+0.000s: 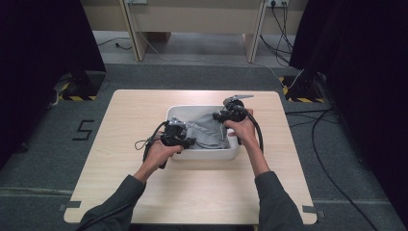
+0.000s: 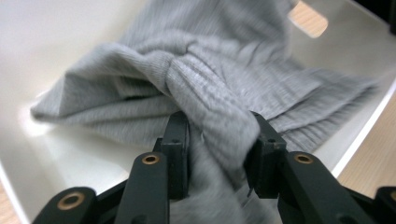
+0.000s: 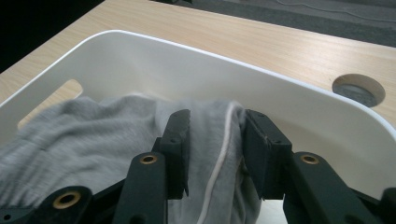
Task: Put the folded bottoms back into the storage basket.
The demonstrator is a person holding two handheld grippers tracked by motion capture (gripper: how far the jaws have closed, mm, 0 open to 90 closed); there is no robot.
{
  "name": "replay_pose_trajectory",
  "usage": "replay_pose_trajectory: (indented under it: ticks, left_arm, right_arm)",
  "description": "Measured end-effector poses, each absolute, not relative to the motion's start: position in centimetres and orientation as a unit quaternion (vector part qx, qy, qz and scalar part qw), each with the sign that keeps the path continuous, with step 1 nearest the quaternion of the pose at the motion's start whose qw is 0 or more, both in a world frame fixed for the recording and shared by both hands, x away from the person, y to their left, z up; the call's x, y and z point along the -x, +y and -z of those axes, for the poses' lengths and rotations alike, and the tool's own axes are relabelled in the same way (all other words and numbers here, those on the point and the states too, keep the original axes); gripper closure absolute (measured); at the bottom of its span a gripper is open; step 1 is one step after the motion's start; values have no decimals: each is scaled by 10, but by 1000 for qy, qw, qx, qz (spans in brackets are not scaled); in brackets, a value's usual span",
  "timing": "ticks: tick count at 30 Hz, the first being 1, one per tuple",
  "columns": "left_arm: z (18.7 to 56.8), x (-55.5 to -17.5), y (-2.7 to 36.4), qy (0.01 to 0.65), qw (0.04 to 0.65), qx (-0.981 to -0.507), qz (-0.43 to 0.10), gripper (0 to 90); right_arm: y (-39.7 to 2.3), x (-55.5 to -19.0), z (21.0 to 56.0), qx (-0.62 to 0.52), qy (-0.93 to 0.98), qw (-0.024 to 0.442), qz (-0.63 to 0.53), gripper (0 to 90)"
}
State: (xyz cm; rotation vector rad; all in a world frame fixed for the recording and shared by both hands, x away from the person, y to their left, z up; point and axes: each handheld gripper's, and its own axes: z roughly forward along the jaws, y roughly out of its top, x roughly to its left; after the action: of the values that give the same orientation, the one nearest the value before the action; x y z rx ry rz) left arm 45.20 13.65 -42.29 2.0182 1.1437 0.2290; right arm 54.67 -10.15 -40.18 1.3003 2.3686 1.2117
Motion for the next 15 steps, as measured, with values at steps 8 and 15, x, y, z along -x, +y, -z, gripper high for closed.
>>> replay_pose_trajectory:
  ticks: [8,15]
  left_arm:
    - [410,-448,144,459,394,-787,-119,489]
    - [397,-441,154,460,421,-770,-138,477]
  right_arm:
    - [-105,-541,393,-442,795,108,-401,538]
    - [-100,-530,384,-417,805,121,-404,498]
